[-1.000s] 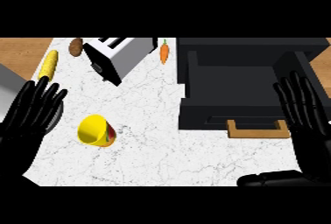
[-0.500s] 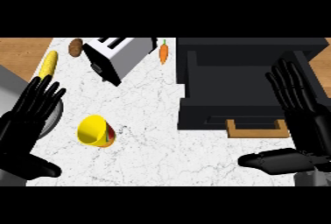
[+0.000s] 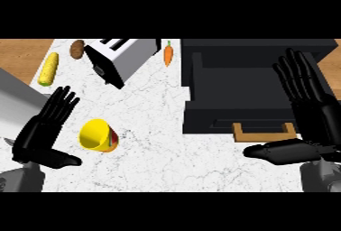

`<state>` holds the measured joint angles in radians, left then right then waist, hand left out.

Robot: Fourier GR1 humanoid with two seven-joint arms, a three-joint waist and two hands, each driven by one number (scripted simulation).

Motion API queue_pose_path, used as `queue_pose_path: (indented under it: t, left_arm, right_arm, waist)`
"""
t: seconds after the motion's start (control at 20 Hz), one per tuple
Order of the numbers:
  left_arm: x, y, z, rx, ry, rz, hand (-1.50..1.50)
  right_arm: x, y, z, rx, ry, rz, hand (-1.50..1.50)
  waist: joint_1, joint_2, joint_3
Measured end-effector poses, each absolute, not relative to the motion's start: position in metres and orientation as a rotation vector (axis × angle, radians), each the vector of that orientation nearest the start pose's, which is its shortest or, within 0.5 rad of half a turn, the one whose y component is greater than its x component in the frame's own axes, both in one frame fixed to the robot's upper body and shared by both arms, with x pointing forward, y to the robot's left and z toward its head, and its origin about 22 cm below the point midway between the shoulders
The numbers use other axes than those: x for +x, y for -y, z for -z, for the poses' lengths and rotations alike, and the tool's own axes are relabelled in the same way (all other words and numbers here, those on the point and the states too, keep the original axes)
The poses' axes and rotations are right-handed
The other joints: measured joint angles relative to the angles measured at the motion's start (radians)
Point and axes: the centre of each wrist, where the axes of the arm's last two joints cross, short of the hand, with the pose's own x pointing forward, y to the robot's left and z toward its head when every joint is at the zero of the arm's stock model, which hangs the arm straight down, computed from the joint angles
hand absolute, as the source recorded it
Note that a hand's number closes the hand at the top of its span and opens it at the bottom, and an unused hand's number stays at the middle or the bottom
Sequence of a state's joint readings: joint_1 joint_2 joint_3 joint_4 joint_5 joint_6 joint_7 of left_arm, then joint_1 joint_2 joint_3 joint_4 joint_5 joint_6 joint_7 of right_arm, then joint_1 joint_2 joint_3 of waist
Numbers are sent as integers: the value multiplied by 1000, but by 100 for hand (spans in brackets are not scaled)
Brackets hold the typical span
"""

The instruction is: Pick up the cup, place it into the drawer and close the drawer

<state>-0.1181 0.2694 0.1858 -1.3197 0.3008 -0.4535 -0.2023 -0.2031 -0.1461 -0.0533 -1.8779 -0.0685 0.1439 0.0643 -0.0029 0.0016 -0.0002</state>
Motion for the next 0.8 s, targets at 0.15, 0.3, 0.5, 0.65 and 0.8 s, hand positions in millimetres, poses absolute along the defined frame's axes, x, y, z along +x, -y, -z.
queue_pose_path:
  t: [0.15,0.3,0.5,0.65,0.8]
  left_arm:
    - [270,-343,18,-259,1666,110,-150]
    - [271,-354,39,-239,1643,105,-150]
    - [266,-353,64,-218,1625,113,-150]
    - [265,-355,87,-206,1613,116,-150]
    - [266,-360,101,-174,1601,115,-150]
  right_arm:
    - [258,244,-128,64,2000,-261,-150]
    - [262,245,-132,59,2002,-258,-150]
    - [267,248,-134,61,2001,-257,-150]
    - [265,247,-138,64,1994,-263,-150]
    - [271,247,-147,62,2001,-260,-150]
  waist:
    - [-1,0,0]
    - [-2,0,0]
    - [-2,0,0]
    - [-5,1,-1]
    - [-8,2,-1]
